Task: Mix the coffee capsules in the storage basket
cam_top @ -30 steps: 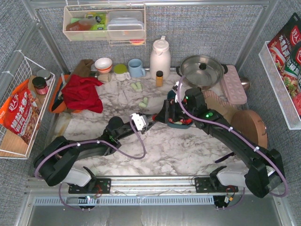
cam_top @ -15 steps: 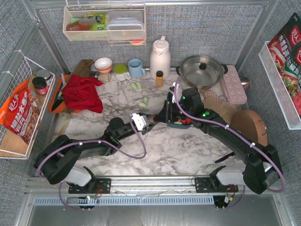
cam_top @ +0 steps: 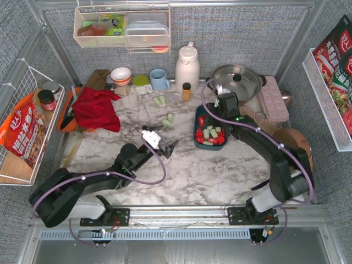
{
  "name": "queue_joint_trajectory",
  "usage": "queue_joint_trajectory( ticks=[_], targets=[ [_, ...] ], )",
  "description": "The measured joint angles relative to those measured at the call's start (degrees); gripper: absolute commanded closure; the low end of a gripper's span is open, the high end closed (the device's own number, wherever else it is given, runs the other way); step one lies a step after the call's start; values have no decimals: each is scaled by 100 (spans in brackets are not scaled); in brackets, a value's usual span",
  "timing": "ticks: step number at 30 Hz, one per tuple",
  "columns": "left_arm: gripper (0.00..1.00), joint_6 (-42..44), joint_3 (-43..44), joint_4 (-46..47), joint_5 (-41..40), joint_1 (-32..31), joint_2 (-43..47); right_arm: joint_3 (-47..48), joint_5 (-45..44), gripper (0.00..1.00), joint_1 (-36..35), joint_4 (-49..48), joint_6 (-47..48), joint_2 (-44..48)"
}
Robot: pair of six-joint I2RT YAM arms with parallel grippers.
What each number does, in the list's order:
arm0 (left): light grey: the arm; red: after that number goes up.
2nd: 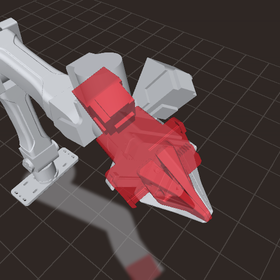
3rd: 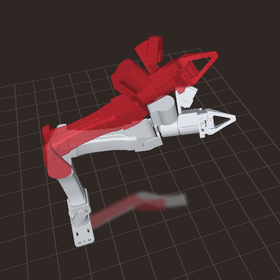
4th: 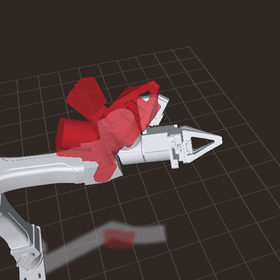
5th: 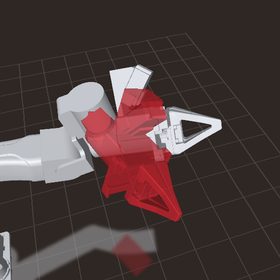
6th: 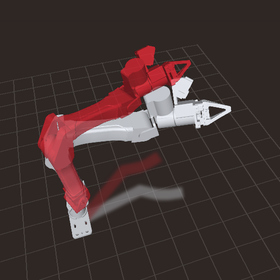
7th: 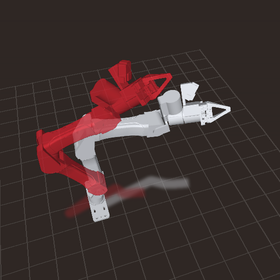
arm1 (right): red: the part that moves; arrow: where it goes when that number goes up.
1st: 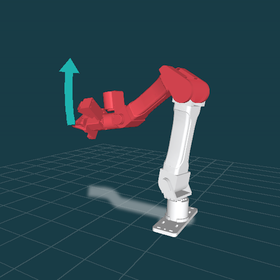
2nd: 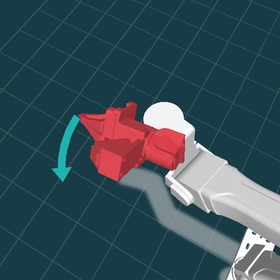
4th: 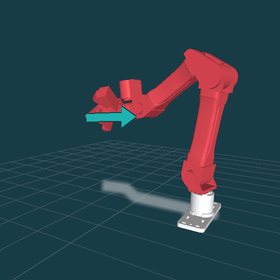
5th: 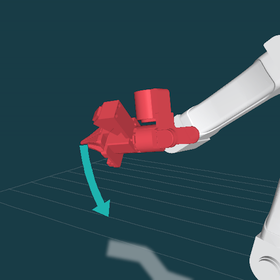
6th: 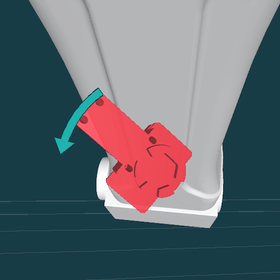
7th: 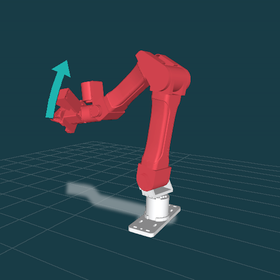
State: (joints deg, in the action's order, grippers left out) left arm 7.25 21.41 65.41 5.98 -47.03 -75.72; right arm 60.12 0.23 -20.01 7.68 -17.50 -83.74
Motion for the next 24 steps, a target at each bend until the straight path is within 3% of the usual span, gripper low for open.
queue_joint_trajectory(
  ticks=[4,12,18,24],
  targets=[
    [1,-350,7,-584,-946,4,334,490,-544,79,463,-44,92,-949],
    [1,-1196,310,-2000,-2243,31,549,1528,-487,45,920,-7,-417,-2439],
    [1,-1552,588,-2741,-2813,164,446,1530,-350,28,929,83,-573,-2433],
    [1,-1832,994,-3211,-2828,420,-76,962,-402,26,894,186,-431,-1458]
  ],
)
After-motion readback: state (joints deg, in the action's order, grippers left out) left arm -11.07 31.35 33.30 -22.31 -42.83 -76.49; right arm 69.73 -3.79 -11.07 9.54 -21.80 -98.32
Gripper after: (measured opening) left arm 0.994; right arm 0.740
